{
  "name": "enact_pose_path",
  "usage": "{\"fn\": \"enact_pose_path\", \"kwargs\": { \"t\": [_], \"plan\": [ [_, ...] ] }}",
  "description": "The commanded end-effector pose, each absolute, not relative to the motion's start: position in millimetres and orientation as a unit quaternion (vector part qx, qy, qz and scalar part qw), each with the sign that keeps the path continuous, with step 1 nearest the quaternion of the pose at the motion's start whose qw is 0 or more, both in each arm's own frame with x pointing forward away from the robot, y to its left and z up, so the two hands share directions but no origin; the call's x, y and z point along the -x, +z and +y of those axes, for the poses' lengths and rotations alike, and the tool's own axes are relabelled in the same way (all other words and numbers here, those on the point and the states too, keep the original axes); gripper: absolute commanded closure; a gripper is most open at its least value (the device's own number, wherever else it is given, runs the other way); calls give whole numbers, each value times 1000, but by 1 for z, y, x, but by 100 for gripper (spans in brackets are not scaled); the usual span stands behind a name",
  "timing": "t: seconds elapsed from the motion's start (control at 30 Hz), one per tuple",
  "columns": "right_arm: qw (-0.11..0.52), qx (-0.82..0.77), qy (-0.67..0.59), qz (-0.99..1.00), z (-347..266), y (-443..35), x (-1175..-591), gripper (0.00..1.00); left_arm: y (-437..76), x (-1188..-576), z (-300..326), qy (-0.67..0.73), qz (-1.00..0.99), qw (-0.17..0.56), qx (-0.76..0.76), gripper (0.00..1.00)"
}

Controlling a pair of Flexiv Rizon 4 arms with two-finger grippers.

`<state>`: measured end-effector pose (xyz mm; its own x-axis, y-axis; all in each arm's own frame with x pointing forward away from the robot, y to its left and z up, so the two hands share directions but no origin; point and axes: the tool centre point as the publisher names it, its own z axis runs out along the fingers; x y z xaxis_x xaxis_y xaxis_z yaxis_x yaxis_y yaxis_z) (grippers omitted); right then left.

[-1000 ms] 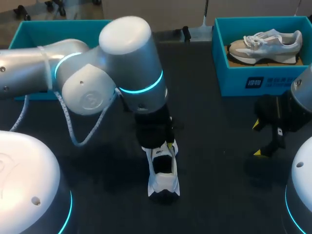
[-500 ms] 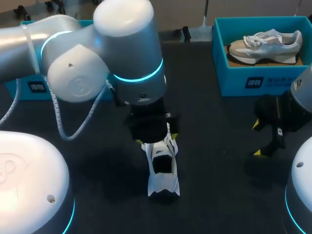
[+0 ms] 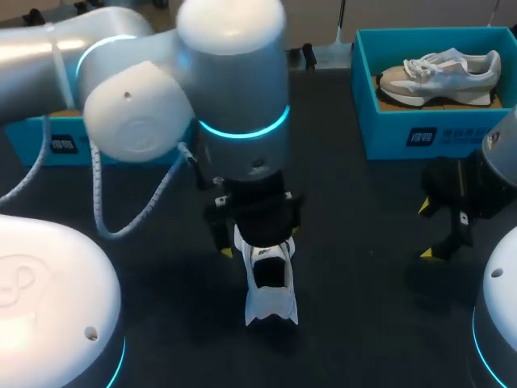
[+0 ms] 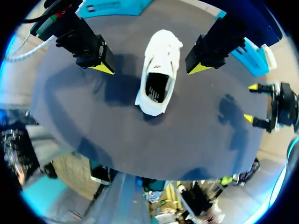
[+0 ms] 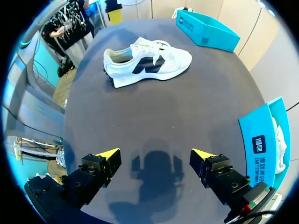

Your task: Take the shoe out of the shoebox, open the shoe tongue, remove and reinsert the insole, then place the shoe into the shoebox

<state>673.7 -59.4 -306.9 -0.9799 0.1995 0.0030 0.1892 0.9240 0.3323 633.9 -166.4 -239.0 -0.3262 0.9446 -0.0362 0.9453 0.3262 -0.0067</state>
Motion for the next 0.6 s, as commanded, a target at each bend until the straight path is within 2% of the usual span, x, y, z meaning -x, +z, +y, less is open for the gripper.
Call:
{"fn": "enact_pose_path", "kwargs": {
  "t": [0.03,0.2,0.4,0.6],
  "plan": [
    [16,-99,166,981,-58,-308,-673,0,-233,-633,-183,167,903,-128,-375,0],
    [16,-99,166,981,-58,-308,-673,0,-233,-633,-183,167,903,-128,-375,0],
    [16,-99,166,981,-58,-308,-673,0,-252,-604,-190,117,947,-175,-244,0],
    [16,-99,166,981,-58,-308,-673,0,-260,-581,-188,60,972,-171,-148,0]
  ]
}}
